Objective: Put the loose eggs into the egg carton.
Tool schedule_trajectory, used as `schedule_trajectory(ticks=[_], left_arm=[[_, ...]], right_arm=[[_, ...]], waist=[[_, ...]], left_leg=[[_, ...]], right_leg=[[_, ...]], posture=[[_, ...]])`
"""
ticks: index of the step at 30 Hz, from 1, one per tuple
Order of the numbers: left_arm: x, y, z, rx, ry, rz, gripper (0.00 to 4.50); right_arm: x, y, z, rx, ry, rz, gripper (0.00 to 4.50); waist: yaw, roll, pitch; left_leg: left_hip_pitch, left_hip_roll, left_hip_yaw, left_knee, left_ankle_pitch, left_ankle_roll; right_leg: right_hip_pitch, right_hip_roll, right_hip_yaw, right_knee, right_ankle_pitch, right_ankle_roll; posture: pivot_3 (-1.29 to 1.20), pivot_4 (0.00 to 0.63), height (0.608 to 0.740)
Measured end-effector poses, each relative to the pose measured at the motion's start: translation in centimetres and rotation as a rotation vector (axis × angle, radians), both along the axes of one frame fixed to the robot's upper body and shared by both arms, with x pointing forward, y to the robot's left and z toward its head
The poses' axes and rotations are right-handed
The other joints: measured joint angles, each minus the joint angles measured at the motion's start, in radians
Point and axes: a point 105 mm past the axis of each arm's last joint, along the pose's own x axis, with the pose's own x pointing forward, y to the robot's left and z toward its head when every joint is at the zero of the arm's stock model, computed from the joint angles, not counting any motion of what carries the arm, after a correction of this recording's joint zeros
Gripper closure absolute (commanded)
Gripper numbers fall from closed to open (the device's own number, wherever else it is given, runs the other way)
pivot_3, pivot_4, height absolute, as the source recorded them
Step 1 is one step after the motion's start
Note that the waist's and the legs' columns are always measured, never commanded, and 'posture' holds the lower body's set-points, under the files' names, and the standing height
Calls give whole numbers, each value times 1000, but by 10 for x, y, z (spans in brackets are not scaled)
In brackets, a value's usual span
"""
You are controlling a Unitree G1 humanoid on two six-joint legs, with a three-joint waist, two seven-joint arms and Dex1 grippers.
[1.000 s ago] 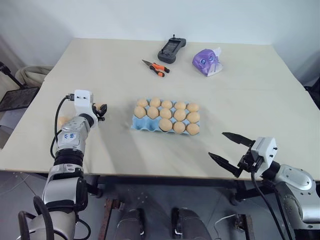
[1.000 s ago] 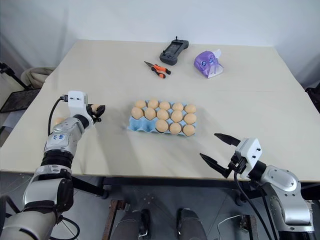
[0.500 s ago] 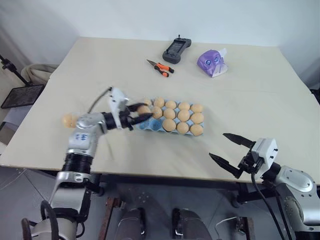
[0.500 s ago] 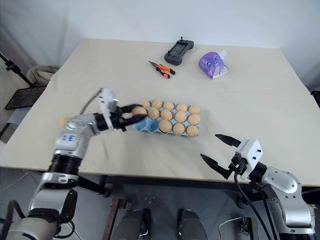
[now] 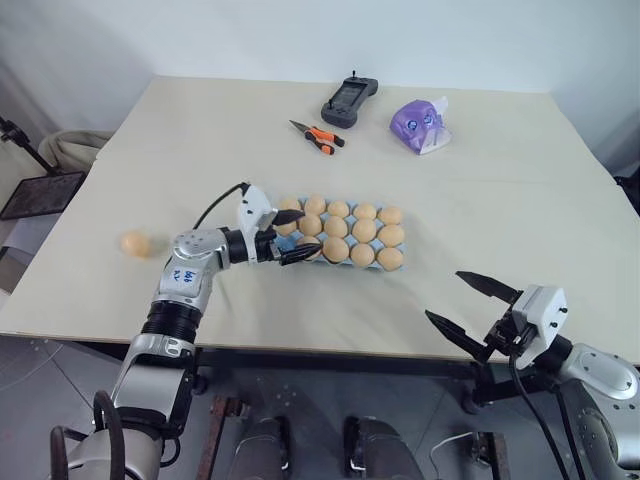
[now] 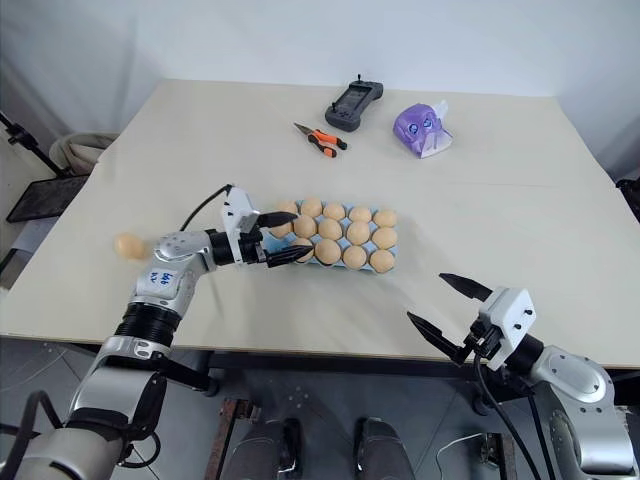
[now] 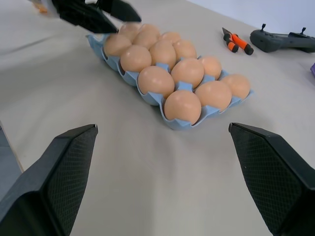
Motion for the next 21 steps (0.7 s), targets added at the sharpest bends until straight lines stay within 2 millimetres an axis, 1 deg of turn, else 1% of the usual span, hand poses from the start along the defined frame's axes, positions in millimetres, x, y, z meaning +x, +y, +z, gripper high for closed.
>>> schedule_trajectory(ticks=[2, 4, 7, 11, 14, 17, 21], left_arm=[[-2, 11, 4, -28, -16, 25, 47], [-8, 23, 5, -65, -31, 44, 47], [-22, 50, 2, -99, -61, 115, 47], [-46, 98, -5, -109, -137, 304, 47], [-72, 133, -10, -129, -164, 488, 47], [-95, 163, -18, -131, -160, 661, 47], [-123, 205, -34, -171, -129, 938, 47]], right_arm=[[0, 1, 1, 1, -4, 6, 0], [2, 2, 2, 4, -13, 14, 0], [5, 5, 5, 6, -27, 34, 0], [9, 12, 3, 8, -19, 85, 0], [11, 16, 3, 5, -17, 124, 0], [13, 19, 3, 4, -16, 148, 0], [14, 19, 2, 2, -10, 162, 0]], waist=[[-3, 0, 0], [-6, 0, 0], [-11, 0, 0], [-18, 0, 0], [-24, 0, 0], [-25, 0, 0], [-22, 0, 0]], left_leg=[[0, 0, 0, 0, 0, 0], [0, 1, 0, -1, 0, 0], [1, 1, 0, -1, 0, 0], [1, 1, -1, -1, 0, -1], [1, 1, -2, -2, -1, -1], [1, 0, -2, -5, -1, -1], [1, 0, -4, -7, -1, -2]], right_leg=[[0, 0, 0, 0, 0, 0], [0, 0, 0, 0, 0, 0], [0, 0, 0, 1, 0, -1], [0, -2, 0, 1, 0, -1], [1, -3, 0, 0, -1, -1], [0, -3, 0, -2, -1, -2], [0, -3, -1, -4, -2, -4]], posture=[[0, 150, 740], [0, 150, 740], [0, 150, 740], [0, 150, 740], [0, 150, 740], [0, 150, 740], [0, 150, 740]])
